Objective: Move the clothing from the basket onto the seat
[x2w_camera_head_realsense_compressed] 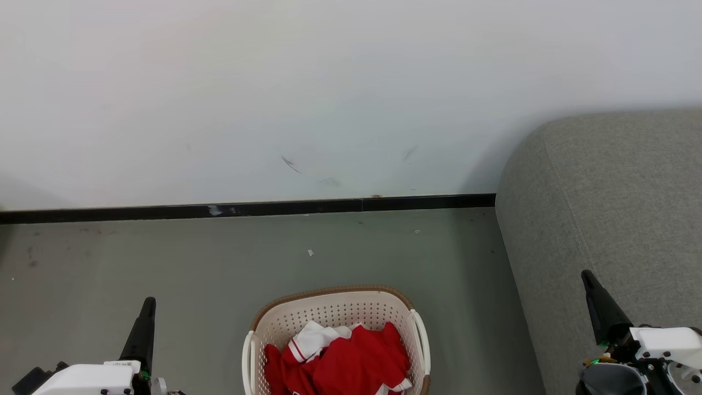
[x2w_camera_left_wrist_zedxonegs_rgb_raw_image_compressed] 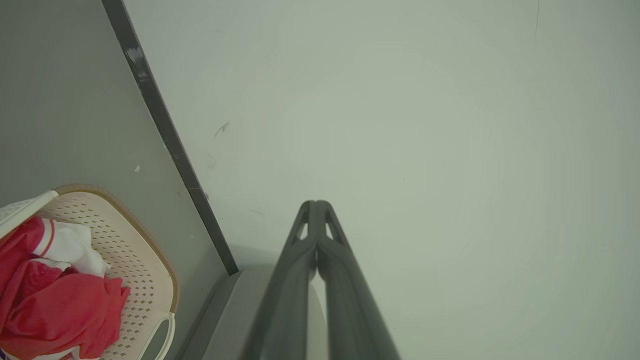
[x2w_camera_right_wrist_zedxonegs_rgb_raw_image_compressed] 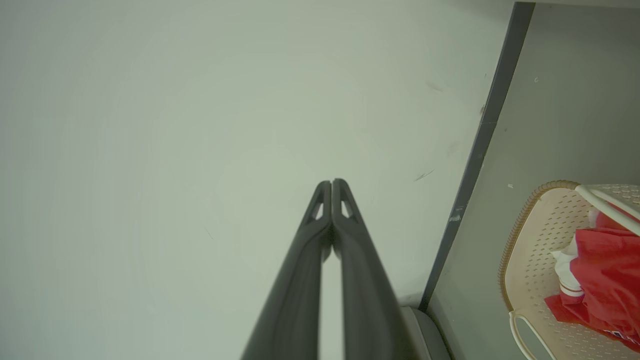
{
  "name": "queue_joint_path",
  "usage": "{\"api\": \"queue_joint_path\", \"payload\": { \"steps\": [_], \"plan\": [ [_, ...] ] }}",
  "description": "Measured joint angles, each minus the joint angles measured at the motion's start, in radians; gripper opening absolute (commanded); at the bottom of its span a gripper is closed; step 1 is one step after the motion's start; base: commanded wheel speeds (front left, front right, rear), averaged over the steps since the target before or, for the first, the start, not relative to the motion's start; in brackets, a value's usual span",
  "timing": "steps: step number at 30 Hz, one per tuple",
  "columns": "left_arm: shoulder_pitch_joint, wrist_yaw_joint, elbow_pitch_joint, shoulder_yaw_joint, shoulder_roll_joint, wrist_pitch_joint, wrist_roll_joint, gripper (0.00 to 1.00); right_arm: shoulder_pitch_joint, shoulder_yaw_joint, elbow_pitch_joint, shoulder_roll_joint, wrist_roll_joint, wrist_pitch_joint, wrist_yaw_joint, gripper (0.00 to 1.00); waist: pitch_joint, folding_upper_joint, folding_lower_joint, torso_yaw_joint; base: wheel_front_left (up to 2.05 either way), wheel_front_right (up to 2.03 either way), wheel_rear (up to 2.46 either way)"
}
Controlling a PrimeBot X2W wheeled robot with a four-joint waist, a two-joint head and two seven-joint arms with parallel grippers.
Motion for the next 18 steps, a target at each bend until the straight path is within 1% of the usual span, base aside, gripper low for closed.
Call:
{"api": "queue_joint_path", "payload": {
  "steps": [18],
  "plan": [
    [0.000,0.000,0.000,0.000,0.000,0.000,0.000,0.00,0.000,0.001,0.000,0.000,0.000,0.000,0.000,0.00,0.000,0.0000,0.0000,0.000,0.00,0.00,0.00]
  ]
}}
